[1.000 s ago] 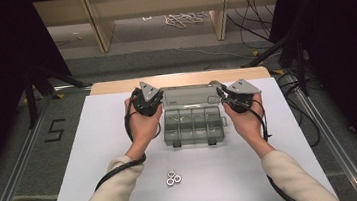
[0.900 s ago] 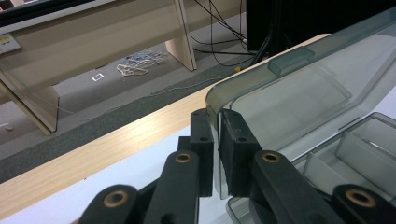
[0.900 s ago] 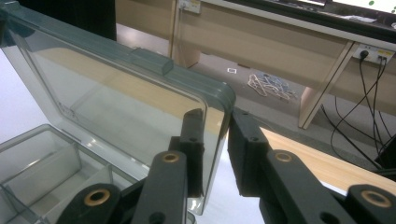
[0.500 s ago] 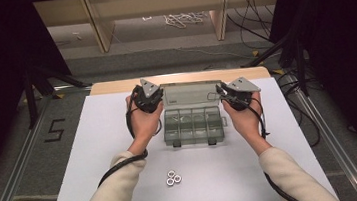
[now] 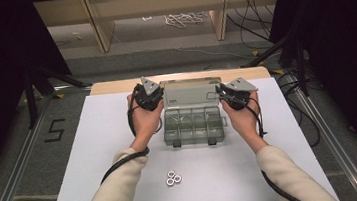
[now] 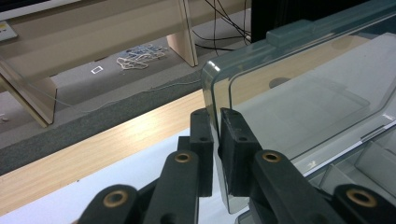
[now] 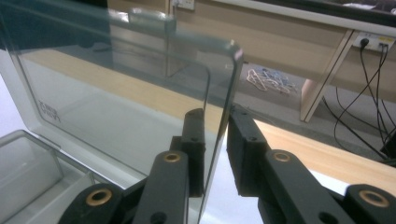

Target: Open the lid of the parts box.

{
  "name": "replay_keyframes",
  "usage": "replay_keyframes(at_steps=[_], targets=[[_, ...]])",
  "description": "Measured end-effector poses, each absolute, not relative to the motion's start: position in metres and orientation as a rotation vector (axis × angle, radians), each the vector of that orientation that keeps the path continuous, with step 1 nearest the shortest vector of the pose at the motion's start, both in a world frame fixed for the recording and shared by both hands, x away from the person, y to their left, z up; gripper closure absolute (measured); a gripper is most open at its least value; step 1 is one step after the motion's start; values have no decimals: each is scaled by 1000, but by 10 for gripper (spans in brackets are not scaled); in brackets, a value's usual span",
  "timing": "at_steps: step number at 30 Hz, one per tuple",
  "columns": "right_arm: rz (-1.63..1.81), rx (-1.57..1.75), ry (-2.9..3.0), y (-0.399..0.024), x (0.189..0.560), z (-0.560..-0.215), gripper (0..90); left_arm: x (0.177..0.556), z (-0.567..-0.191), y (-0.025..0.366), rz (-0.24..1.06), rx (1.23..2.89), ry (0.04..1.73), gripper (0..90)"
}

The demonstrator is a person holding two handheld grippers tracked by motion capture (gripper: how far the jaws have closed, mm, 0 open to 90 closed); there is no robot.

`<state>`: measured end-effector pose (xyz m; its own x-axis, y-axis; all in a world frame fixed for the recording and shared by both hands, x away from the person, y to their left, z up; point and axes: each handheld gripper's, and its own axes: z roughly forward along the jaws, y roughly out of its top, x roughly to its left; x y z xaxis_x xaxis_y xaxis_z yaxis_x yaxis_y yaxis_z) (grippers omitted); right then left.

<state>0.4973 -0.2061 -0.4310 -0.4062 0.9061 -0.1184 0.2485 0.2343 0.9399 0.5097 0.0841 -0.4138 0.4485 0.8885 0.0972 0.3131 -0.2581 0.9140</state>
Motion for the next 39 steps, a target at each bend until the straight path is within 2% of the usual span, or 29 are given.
replay_keyframes(at_steps=[8,39], targets=[[1164,1103,1837,-207,504,-445,800,514,-422,83,783,1797,1046,834],[1096,1152,1919,-208,509,-462,826,525,-448,81,710,1880,1114,832]])
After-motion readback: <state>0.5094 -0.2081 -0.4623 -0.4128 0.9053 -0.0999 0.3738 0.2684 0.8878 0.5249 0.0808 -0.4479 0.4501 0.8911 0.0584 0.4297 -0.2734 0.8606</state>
